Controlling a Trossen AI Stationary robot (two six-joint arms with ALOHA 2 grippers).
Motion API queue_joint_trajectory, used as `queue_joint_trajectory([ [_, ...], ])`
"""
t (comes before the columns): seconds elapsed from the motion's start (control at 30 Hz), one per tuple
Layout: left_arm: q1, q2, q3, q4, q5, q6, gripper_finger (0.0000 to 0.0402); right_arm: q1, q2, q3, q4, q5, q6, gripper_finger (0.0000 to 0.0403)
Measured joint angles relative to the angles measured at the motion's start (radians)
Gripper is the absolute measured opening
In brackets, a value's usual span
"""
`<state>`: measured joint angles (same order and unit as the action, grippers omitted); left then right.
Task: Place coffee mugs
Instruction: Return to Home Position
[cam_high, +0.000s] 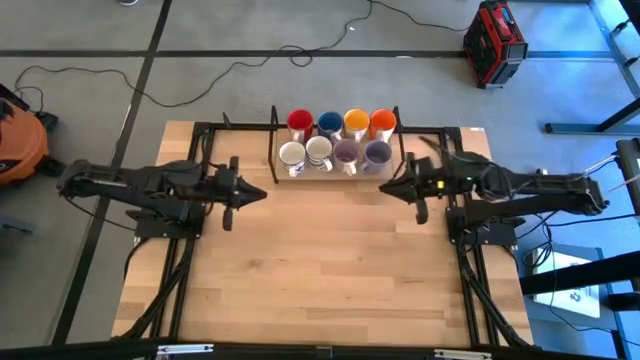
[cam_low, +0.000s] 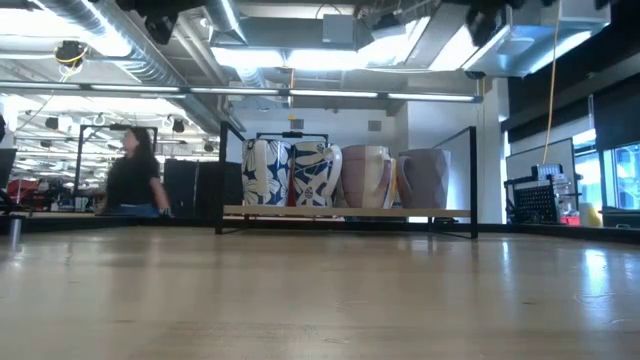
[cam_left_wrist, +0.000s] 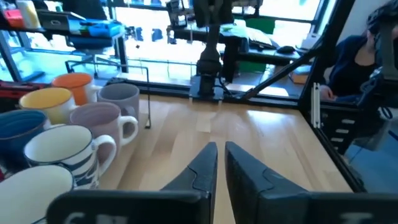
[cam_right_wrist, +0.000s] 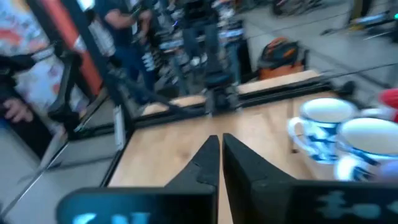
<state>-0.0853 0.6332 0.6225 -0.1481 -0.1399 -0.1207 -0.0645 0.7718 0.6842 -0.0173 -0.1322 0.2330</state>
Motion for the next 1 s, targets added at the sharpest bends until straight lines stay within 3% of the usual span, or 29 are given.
queue_joint_trajectory([
  [0.23,0.002,-0.027,-0.006,0.048,-0.025,0.004,0.0031,-0.001,-0.157,-0.094,-0.046,0.12,0.024,0.0028],
  [0.33,0.011,-0.027,-0.007,0.074,-0.091,0.007,0.0031,-0.001,-0.186,-0.093,-0.05,0.126,0.03,0.0028],
  [0.43,0.011,-0.031,-0.033,0.074,-0.082,0.024,0.0031,-0.001,-0.212,-0.093,-0.041,0.091,-0.002,0.0028],
  [0.6,0.013,-0.085,-0.156,0.21,-0.077,0.019,0.0031,0.0,-0.242,-0.118,-0.025,-0.001,-0.05,0.0028],
  [0.77,0.013,-0.16,-0.3,0.347,-0.076,0.019,0.0031,0.0,-0.309,-0.236,0.072,-0.002,-0.012,0.0028],
  [1.0,0.013,-0.264,-0.413,0.351,-0.076,-0.002,0.0031,-0.001,-0.414,-0.411,0.208,0.03,-0.002,0.0028],
])
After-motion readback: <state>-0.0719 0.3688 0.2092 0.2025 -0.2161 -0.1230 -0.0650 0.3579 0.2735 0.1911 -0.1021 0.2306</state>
